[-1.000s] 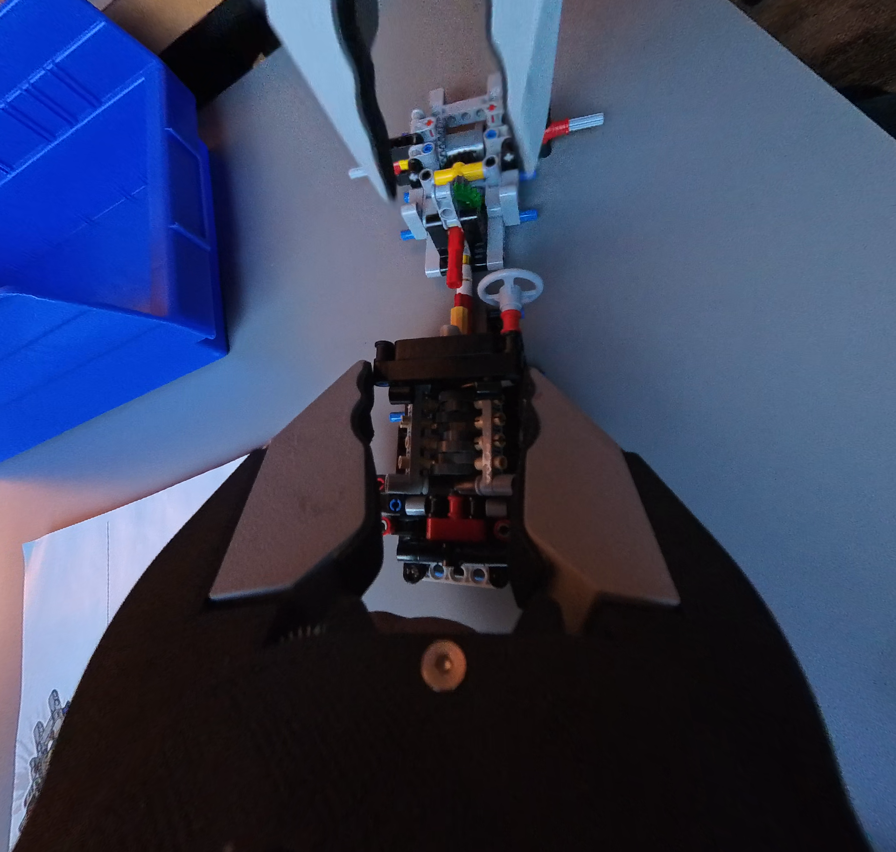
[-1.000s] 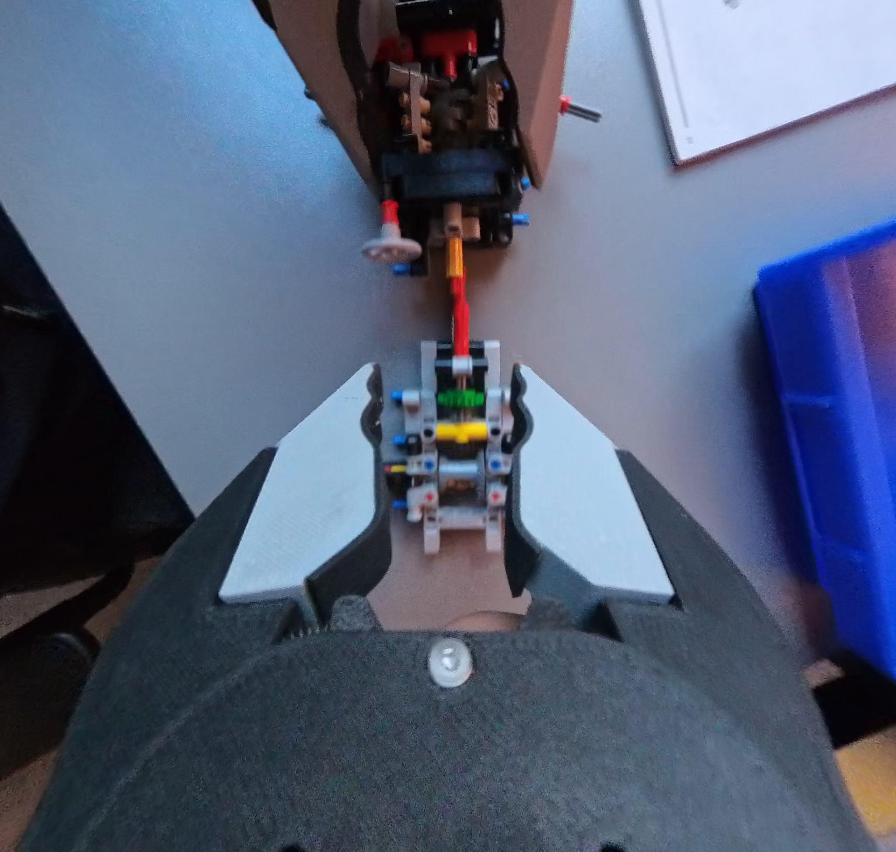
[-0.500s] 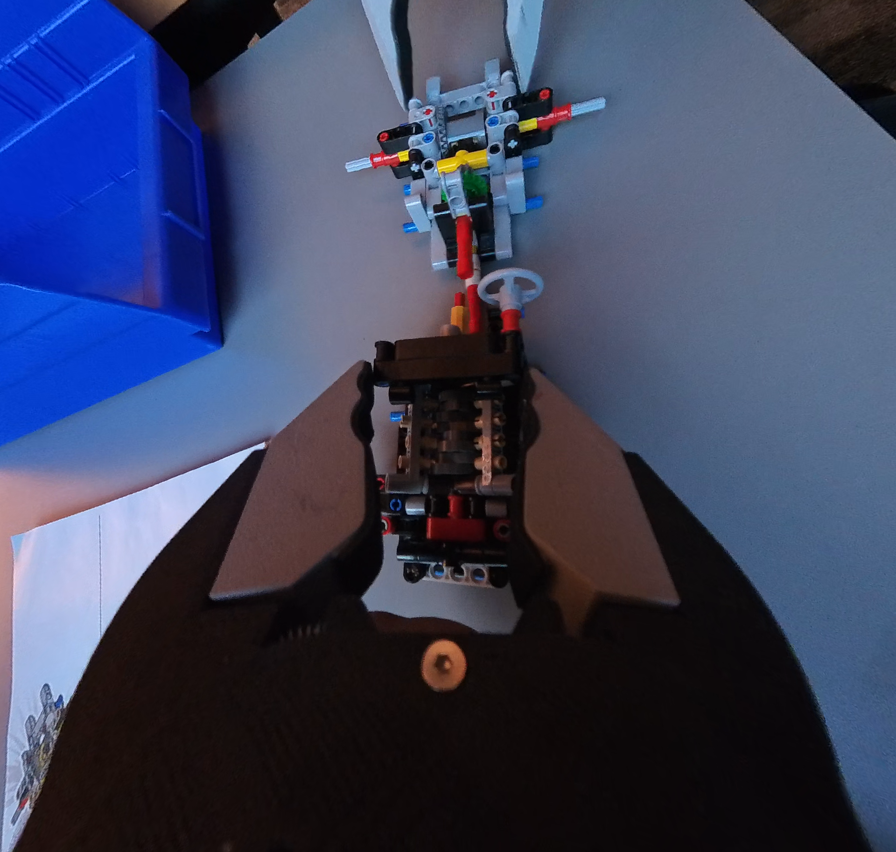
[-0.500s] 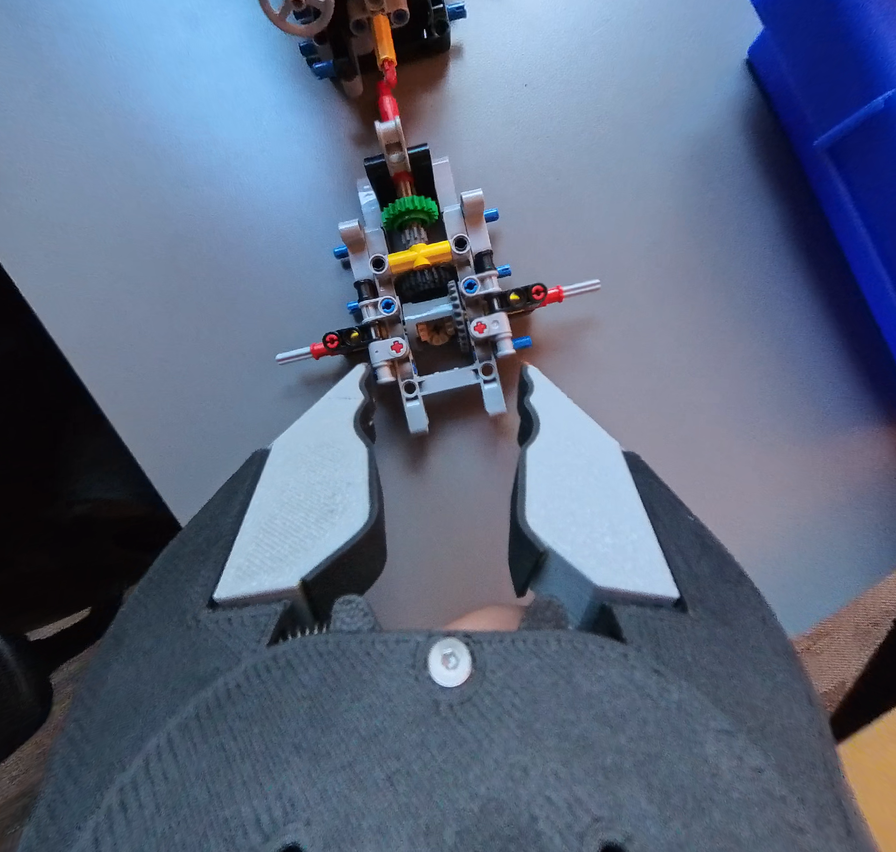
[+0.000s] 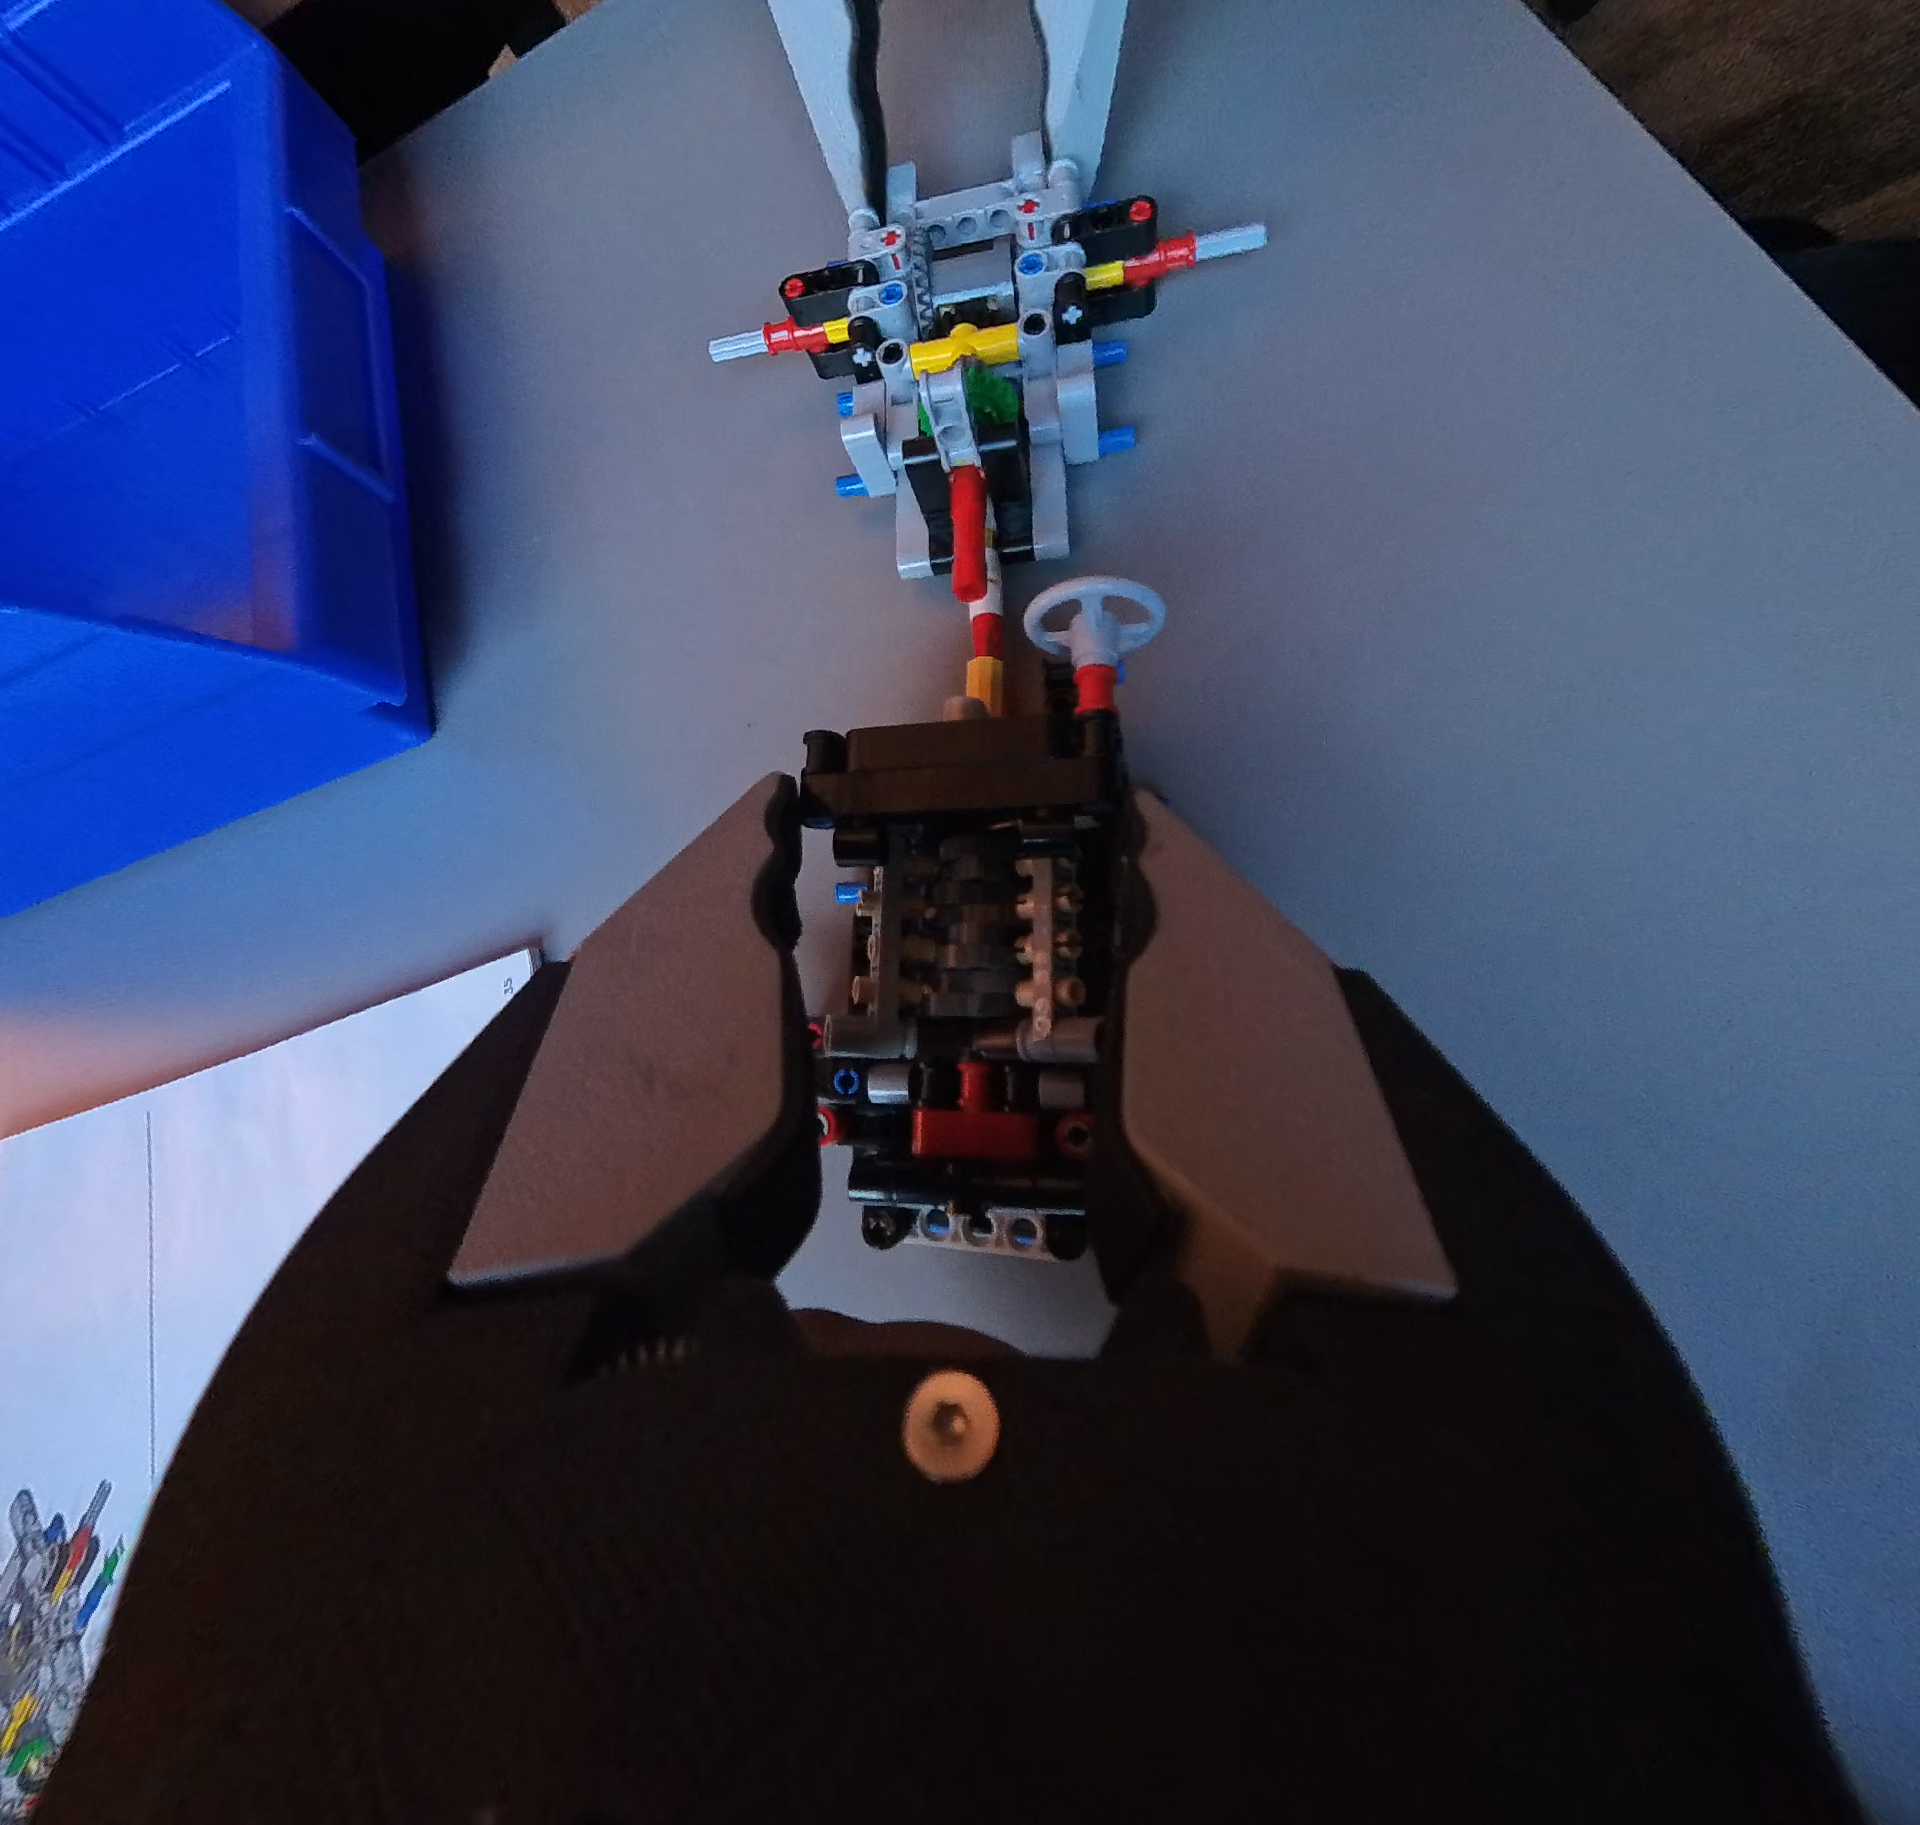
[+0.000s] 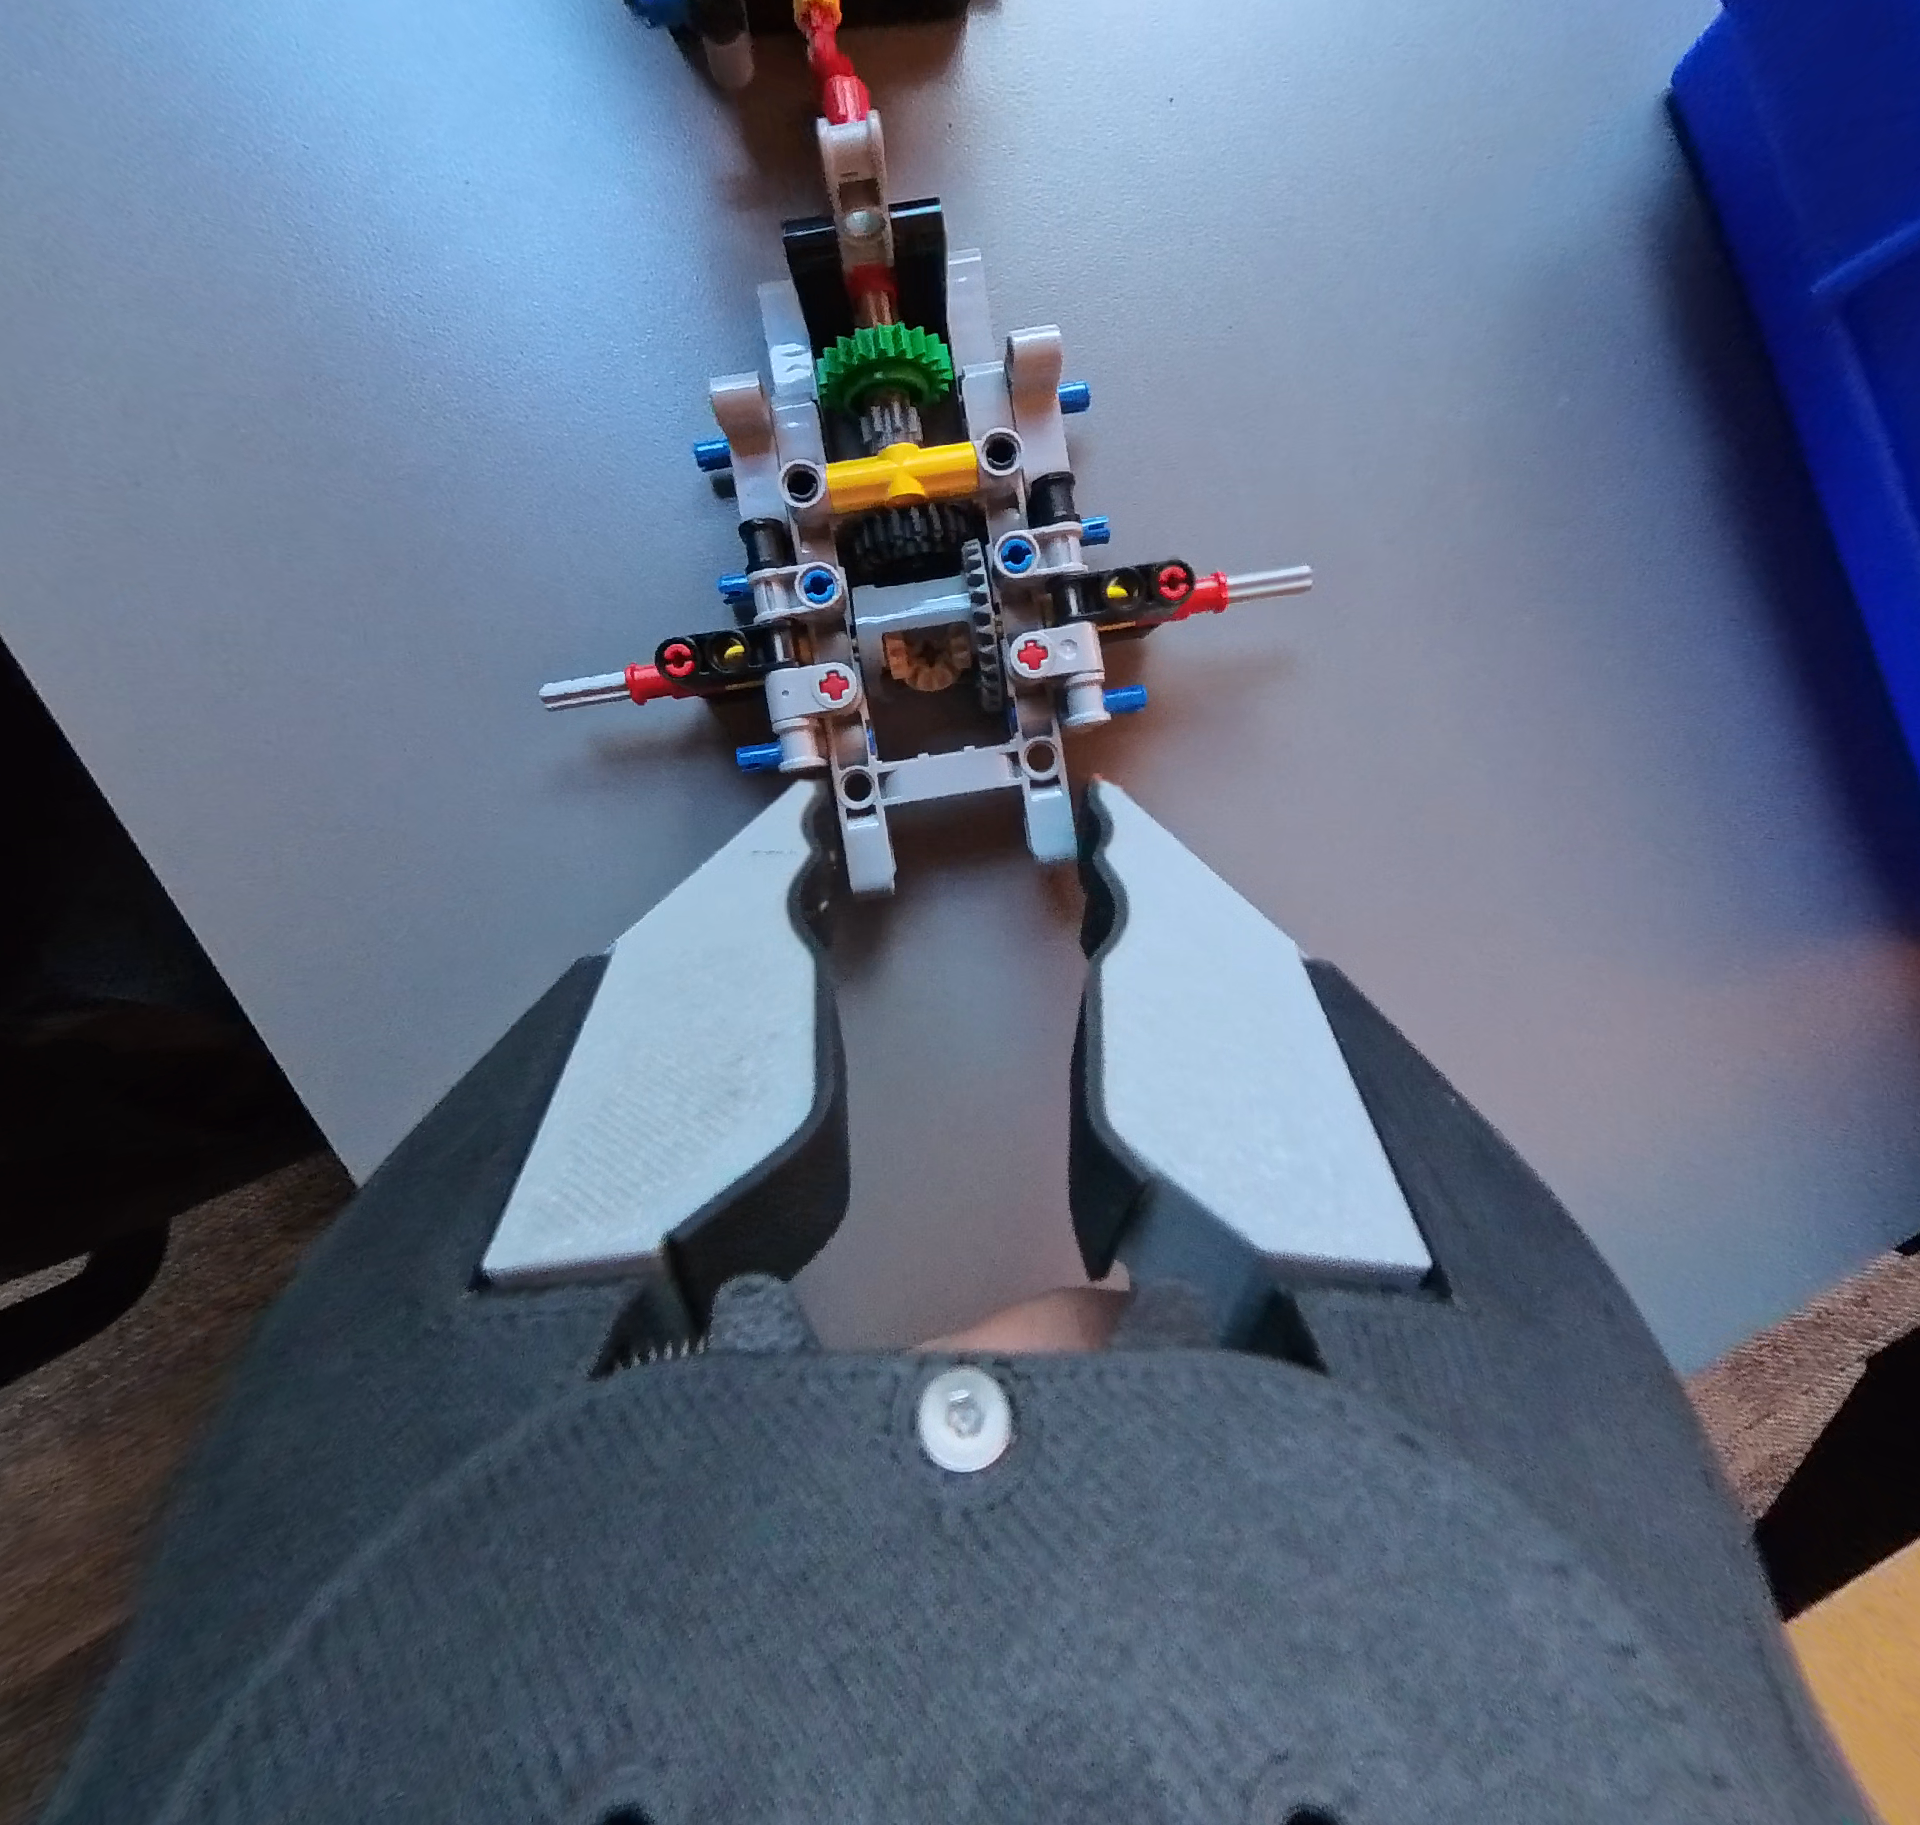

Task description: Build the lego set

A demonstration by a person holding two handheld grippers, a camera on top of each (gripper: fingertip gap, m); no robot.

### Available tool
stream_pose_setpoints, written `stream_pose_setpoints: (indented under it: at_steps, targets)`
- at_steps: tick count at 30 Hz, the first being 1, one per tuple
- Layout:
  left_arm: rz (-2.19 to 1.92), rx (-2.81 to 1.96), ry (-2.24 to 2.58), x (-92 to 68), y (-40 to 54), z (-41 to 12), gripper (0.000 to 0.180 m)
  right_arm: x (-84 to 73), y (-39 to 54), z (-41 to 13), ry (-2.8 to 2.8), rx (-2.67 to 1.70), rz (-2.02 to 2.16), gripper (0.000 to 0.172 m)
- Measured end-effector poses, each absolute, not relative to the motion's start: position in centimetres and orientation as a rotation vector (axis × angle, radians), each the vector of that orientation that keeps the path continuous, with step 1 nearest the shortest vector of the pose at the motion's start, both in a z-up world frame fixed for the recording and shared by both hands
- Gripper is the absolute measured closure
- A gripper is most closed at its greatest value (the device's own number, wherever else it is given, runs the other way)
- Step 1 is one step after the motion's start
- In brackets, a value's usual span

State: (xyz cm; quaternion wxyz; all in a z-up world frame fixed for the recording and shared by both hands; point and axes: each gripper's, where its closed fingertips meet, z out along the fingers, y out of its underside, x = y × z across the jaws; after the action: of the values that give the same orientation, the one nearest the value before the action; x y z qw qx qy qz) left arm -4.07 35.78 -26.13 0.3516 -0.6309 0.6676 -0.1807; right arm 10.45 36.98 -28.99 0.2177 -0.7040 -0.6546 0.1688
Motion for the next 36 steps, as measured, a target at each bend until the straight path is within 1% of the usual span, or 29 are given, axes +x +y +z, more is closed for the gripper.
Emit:
stream_pose_setpoints:
  at_steps: [28,36]
  targets:
    - [-0.528,-1.673,1.685,-3.65,36.11,-26.05,0.122,9.94,36.8,-28.99,-1.804,-1.868,0.532,0.13]
    - [-0.648,-1.673,1.637,-3.5,36.07,-25.77,0.122,9.95,36.77,-28.86,-1.789,-1.856,0.492,0.13]
